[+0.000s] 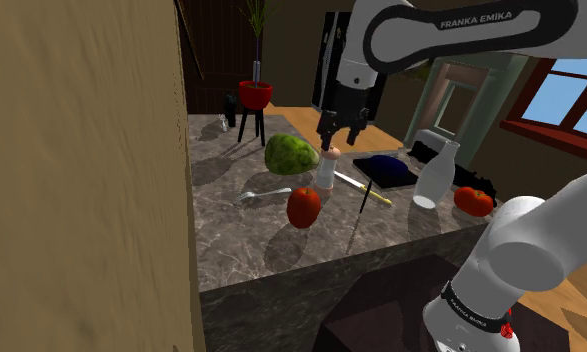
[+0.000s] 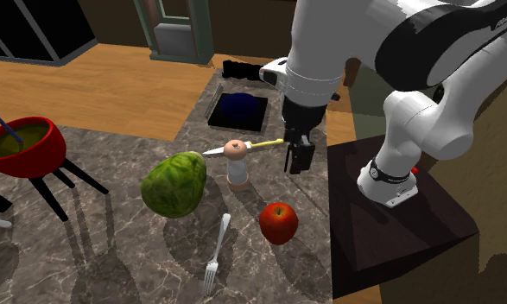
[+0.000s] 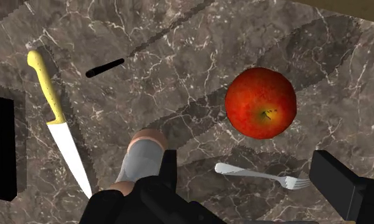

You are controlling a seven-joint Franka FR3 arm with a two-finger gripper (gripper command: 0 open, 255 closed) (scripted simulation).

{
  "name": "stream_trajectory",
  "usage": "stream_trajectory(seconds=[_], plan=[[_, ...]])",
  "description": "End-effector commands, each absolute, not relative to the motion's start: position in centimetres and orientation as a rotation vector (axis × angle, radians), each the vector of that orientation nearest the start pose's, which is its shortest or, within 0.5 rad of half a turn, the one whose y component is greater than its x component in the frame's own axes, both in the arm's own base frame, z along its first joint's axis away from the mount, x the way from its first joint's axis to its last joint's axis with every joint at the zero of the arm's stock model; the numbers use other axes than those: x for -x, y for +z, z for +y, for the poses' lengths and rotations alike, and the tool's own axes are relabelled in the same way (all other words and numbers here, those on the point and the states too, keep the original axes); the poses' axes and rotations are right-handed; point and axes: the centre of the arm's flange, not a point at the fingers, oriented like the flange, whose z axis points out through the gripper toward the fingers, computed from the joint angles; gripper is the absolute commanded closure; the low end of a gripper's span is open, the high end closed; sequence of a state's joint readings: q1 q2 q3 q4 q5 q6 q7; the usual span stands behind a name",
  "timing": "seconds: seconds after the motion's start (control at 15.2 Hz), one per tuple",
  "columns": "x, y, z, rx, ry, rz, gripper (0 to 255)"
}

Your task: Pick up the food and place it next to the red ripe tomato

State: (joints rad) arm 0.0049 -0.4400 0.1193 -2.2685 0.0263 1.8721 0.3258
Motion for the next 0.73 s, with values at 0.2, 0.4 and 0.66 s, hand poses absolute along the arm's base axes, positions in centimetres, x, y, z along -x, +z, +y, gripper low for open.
stream_trajectory(seconds=[0.2,0.4,0.66], plan=[[-45.8,47.9,9.4,3.133,0.043,0.431,0],[-47.9,44.7,11.3,3.128,0.112,0.480,0],[-47.8,43.0,11.3,3.128,0.114,0.481,0]])
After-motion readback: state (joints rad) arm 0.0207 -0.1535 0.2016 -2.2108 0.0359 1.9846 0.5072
